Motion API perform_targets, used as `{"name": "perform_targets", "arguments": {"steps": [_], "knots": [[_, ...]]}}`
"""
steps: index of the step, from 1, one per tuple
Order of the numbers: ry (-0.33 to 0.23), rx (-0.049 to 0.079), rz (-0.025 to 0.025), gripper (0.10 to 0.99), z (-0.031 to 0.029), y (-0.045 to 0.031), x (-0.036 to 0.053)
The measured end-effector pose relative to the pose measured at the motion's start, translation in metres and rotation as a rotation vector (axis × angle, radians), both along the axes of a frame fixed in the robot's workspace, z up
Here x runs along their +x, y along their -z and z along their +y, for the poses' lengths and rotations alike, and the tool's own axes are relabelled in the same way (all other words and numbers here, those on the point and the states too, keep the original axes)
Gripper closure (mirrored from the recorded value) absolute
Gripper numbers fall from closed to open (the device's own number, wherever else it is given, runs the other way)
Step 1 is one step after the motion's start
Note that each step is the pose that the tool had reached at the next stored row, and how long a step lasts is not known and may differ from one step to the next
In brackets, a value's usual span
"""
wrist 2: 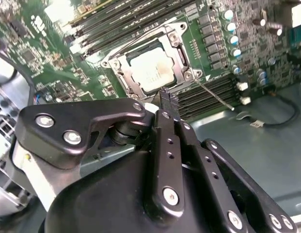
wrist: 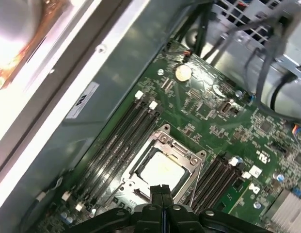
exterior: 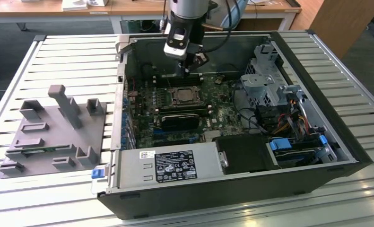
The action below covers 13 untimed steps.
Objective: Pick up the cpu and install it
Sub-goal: 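Install the first cpu locking lever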
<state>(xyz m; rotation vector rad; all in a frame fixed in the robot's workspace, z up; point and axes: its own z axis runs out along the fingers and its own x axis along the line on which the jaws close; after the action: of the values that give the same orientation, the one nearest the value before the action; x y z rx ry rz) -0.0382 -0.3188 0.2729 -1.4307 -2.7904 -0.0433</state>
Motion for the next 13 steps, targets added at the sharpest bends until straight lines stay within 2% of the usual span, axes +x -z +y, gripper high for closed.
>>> {"name": "perform_targets", "arguments": {"steps": [13], "knots": [[-0.204, 0.0, 0.0, 0.98, 0.0, 0.0004, 0.0]]}}
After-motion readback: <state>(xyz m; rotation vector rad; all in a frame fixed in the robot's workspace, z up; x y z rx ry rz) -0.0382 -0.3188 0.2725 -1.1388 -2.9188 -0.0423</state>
